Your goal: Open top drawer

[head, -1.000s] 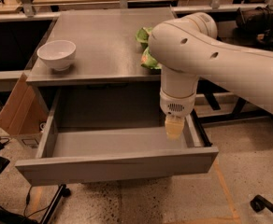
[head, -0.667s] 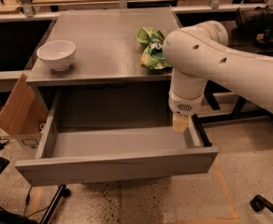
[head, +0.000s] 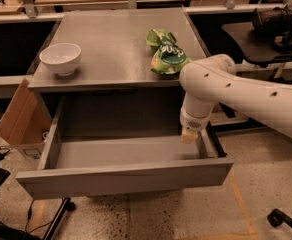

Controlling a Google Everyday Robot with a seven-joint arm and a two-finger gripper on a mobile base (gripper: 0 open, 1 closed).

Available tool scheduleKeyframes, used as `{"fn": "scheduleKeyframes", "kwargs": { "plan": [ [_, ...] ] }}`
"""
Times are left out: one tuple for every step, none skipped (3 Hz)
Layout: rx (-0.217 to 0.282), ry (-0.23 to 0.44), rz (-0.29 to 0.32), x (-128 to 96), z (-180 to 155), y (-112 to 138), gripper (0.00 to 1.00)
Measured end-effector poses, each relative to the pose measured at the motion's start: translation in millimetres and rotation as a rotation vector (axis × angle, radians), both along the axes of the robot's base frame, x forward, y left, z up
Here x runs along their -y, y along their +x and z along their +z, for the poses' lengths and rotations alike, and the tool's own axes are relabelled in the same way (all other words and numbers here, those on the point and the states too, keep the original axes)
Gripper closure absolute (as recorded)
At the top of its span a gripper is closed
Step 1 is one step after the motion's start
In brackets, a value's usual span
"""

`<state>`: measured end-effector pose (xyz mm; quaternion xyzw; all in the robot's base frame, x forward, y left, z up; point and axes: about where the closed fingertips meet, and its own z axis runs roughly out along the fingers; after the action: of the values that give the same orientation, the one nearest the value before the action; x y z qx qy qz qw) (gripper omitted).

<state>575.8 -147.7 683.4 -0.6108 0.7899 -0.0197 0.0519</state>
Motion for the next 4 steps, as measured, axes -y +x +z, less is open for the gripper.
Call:
{"fn": "scheduleKeyframes", "kwargs": {
  "plan": [
    [-0.003, 0.005, 0.0, -1, -8, 2, 1.0],
    [-0.05, 0.043, -0.025, -3, -23, -21, 1.0],
    [-0.129, 0.101, -0.079, 2, -43, -66, 1.0],
    [-0.136, 0.105, -0.083, 2, -43, -71, 1.0]
  ]
}}
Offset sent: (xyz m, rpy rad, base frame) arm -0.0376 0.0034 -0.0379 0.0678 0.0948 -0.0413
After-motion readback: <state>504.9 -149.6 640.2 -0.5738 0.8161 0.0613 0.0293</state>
